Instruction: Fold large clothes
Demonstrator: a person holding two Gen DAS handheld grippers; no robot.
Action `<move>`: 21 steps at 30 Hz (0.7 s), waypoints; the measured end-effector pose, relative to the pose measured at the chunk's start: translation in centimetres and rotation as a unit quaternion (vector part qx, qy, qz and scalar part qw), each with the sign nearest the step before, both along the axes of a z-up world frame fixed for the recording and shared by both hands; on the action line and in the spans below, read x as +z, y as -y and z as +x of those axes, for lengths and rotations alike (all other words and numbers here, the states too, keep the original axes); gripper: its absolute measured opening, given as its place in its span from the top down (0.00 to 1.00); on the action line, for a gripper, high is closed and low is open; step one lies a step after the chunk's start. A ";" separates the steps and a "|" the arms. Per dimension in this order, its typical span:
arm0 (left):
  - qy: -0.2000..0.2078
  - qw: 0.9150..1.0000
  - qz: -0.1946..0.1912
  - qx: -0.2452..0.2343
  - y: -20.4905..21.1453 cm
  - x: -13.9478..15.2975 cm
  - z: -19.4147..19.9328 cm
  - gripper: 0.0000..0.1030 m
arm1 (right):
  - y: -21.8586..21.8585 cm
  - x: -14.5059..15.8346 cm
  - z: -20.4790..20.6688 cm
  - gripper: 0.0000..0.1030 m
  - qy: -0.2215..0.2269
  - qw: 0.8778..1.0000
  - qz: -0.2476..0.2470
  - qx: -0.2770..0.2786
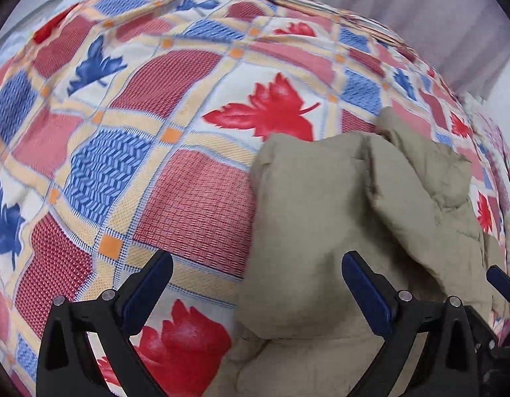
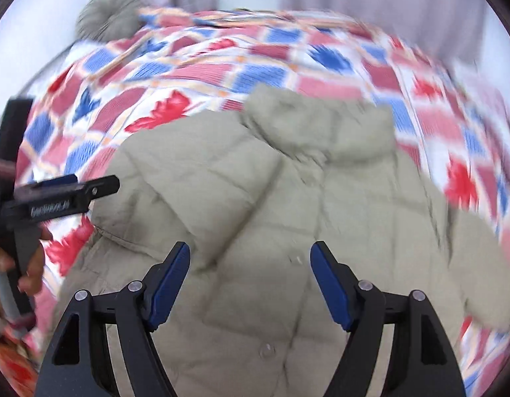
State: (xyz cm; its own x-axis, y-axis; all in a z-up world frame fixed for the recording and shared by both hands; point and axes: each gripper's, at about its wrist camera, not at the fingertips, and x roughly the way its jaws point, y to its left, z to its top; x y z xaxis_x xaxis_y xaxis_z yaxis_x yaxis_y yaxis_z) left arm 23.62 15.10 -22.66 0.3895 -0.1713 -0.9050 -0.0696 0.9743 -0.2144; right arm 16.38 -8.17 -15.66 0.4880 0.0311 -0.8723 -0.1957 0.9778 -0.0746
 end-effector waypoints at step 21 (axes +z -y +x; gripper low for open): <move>-0.010 0.999 0.053 -0.009 0.7 -3.1 1.0 0.25 | 12.0 -5.5 2.6 0.26 -0.036 0.947 0.157 -0.278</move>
